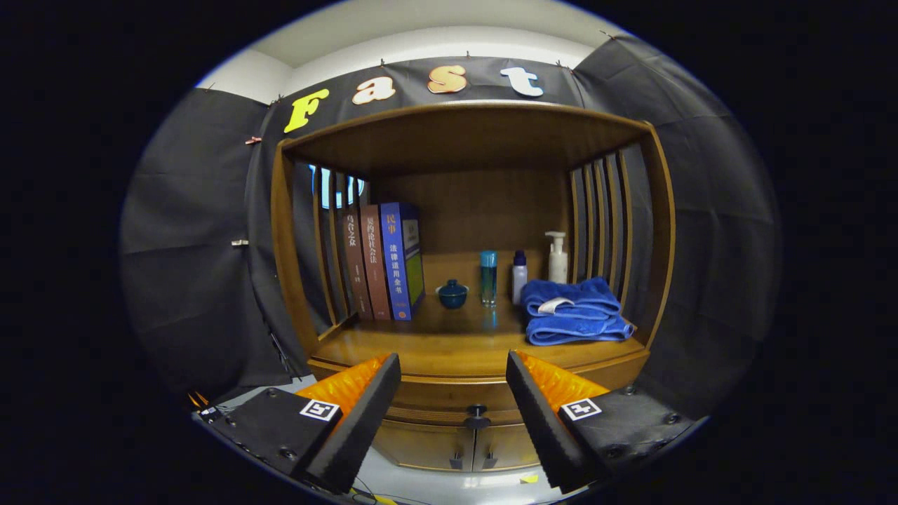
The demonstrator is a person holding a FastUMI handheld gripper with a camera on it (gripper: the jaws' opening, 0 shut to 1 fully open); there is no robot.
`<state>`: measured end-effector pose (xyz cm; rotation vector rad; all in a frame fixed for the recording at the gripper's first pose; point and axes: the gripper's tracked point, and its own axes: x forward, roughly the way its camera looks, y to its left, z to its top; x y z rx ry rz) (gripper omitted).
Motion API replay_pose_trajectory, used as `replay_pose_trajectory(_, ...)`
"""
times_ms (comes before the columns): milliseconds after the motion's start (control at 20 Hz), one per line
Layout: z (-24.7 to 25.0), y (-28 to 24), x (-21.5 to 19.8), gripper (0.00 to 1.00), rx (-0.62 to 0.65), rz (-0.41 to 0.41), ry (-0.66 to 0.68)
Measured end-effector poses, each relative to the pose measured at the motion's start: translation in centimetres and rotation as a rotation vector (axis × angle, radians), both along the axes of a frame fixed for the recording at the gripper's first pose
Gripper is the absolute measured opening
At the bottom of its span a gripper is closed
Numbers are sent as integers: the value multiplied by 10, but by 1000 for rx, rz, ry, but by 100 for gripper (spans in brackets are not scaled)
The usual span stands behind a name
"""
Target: Pull open the drawer, take out the items inside it, and place them on the countertop above the cabinet.
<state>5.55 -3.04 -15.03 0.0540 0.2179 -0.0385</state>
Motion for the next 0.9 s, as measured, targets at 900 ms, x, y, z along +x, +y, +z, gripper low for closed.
replay_pose_trajectory(900, -172, -26, 53, 89, 46, -56, 287)
